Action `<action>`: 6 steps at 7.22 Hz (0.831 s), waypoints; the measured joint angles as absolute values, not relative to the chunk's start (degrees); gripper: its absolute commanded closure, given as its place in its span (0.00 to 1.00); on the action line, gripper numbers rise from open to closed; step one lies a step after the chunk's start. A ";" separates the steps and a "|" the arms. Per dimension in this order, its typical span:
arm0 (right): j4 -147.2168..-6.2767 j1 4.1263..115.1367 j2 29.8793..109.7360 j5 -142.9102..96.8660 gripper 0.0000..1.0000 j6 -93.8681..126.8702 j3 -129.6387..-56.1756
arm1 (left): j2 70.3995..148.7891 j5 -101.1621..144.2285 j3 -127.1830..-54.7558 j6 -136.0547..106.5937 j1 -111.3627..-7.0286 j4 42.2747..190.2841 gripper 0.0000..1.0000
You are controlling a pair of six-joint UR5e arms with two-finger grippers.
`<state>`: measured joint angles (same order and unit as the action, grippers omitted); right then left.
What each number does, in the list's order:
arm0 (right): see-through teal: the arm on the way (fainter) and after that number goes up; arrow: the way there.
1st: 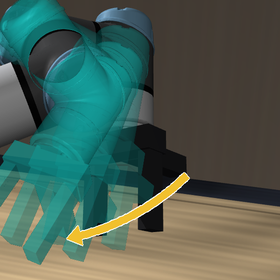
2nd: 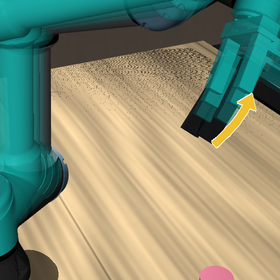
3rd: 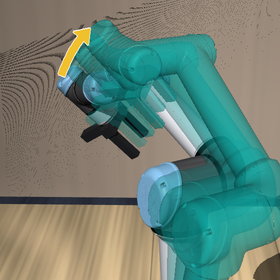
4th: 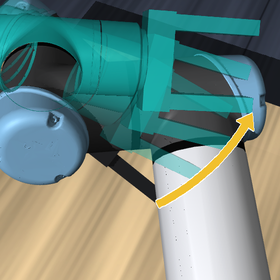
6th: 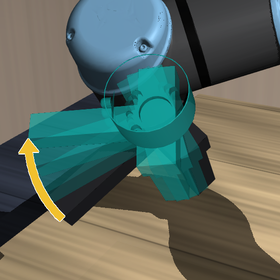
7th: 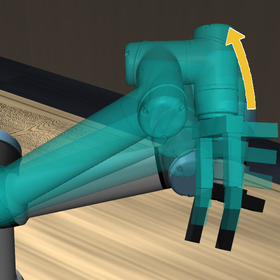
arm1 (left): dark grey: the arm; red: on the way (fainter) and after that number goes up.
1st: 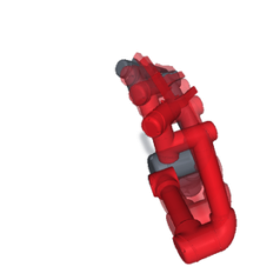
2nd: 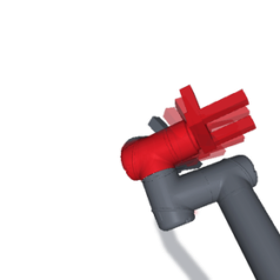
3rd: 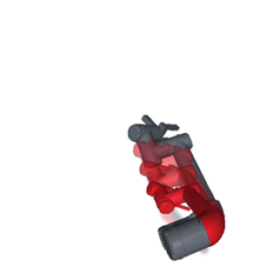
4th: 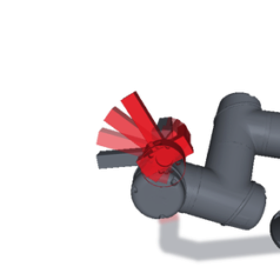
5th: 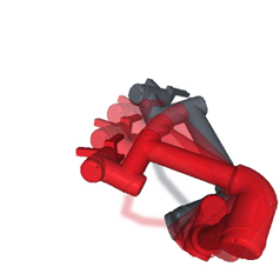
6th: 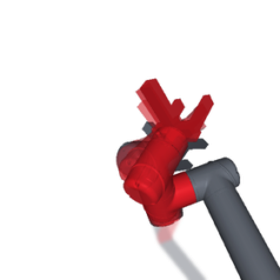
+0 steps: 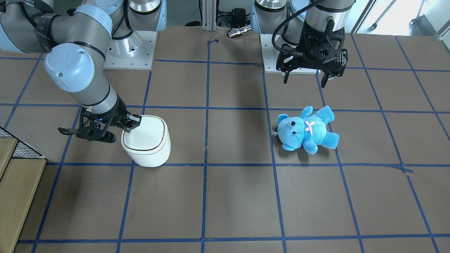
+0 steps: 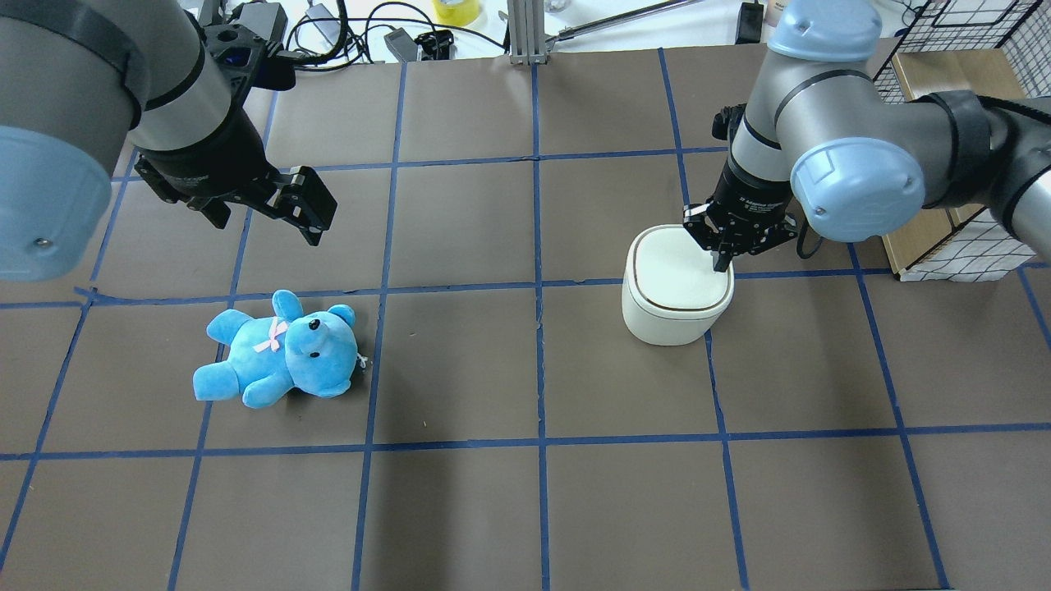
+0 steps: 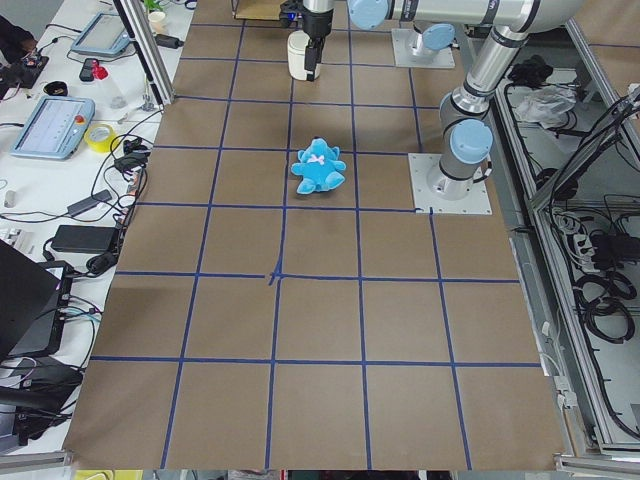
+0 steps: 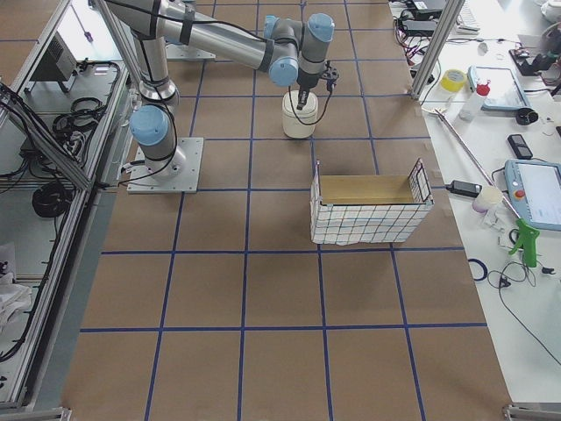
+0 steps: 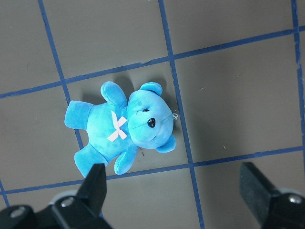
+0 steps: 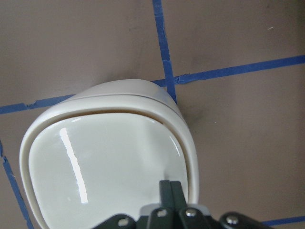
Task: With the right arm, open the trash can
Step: 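Lower the right gripper onto the trash can lid's near edge, then press down on the lid edge with the right gripper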
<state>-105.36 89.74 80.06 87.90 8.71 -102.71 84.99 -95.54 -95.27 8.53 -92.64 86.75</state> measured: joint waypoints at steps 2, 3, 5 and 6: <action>-105.34 89.74 79.63 87.91 1.00 8.70 -102.74 | 84.99 -95.54 -95.27 8.52 -92.64 86.75 0.00; -105.44 89.74 79.39 87.93 1.00 8.70 -102.74 | 84.99 -95.54 -95.27 8.53 -92.64 86.75 0.00; -105.69 89.74 78.88 87.90 1.00 8.70 -102.73 | 84.99 -95.54 -95.27 8.53 -92.64 86.75 0.00; -105.74 89.74 78.64 87.91 1.00 8.72 -102.71 | 84.99 -95.54 -95.27 8.53 -92.64 86.75 0.00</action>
